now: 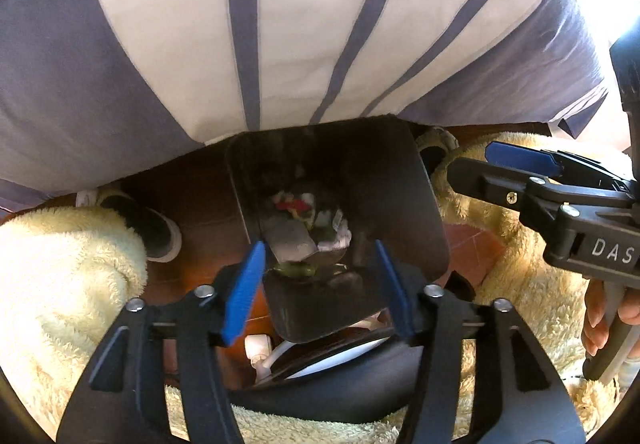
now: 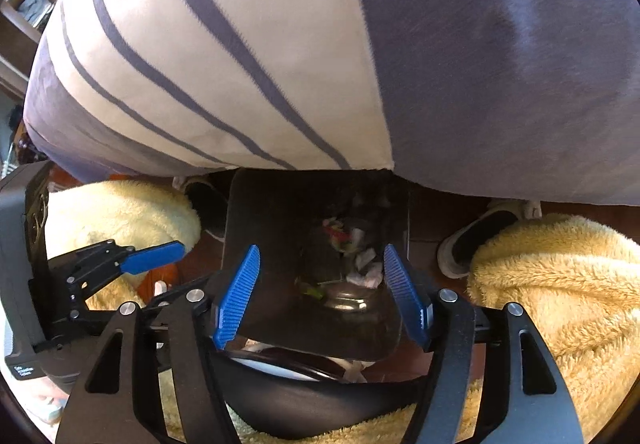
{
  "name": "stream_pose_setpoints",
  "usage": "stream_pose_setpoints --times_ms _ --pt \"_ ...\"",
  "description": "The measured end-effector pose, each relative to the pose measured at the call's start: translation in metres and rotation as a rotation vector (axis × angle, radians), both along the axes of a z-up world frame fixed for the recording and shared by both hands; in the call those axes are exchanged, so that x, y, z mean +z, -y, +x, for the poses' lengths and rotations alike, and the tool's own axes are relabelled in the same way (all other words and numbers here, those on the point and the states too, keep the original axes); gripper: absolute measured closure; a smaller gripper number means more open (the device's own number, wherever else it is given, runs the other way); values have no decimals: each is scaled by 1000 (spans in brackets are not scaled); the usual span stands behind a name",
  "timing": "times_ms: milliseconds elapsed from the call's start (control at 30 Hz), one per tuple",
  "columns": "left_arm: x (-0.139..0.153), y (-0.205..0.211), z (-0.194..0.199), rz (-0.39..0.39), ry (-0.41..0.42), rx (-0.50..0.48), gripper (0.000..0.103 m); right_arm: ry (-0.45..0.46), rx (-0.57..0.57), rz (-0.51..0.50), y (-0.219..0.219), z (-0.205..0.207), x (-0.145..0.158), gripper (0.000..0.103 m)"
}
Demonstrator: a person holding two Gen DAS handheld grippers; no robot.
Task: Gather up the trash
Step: 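Open both grippers over the bin, dropping spool and green bottle, then raise both tools back over the bed toward the remaining items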
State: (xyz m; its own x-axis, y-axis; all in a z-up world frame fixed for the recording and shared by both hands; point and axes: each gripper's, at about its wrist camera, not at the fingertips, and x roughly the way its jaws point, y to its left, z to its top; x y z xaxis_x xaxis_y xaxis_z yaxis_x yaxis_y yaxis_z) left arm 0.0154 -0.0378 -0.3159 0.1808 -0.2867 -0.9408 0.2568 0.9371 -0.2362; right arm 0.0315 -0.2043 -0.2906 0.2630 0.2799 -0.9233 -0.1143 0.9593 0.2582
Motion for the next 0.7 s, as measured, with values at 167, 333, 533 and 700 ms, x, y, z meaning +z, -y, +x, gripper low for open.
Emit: stream_pose_setpoints --times_ms 167,333,533,700 --pt "16 -2 -2 11 45 8 29 45 -32 -8 9 -2 15 28" --pt "41 -6 -3 28 117 25 17 101 -66 -33 18 -4 34 20" --pt "80 -15 -6 33 219 38 14 177 -99 -33 31 -9 63 18" --pt "121 -29 -4 45 324 76 13 266 -122 -45 43 -9 97 16"
